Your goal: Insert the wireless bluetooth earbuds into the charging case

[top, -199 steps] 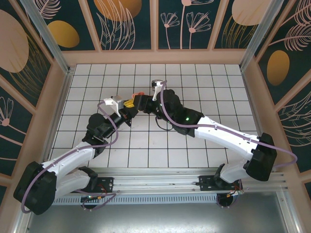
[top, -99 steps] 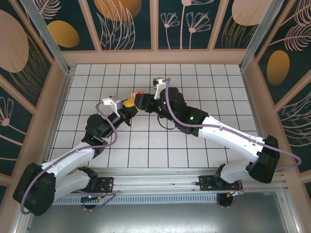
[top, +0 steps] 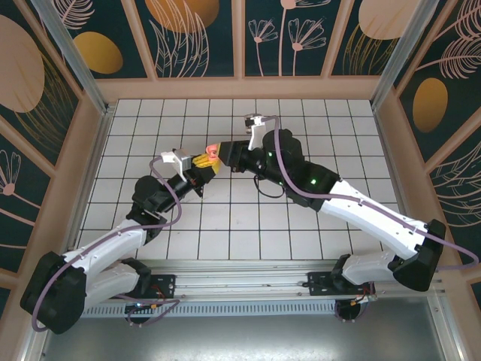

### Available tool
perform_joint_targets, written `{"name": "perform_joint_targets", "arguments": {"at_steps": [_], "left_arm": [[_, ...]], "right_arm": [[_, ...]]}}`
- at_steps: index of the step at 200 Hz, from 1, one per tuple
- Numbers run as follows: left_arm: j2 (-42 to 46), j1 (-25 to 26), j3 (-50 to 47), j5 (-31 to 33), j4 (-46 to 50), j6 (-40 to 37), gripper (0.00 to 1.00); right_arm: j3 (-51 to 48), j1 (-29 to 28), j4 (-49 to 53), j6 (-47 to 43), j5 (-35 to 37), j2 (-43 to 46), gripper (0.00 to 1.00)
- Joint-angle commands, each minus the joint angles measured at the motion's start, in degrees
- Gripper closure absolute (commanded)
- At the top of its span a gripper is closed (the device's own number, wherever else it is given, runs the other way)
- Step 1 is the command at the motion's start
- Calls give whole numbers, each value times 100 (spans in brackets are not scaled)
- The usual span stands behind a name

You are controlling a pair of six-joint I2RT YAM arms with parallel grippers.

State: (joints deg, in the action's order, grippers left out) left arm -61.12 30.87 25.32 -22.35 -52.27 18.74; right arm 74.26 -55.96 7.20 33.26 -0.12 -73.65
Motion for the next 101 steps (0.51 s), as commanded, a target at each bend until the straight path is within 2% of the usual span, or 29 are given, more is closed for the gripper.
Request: {"name": "perform_joint_targets", "arguments": {"at_steps": [1,45,101], "left_arm": [[-55,2,200,-189,-122,-12,100],[-115,-5,253,-253,-133,56,100],[-163,-2,289,-414,-143,101,100]], "right_arm": [[292,24,240,-300,-534,19,85],[365,144,529,-415,-928,-69,96],[502,364,886,-548,-1350,-323,100]]}}
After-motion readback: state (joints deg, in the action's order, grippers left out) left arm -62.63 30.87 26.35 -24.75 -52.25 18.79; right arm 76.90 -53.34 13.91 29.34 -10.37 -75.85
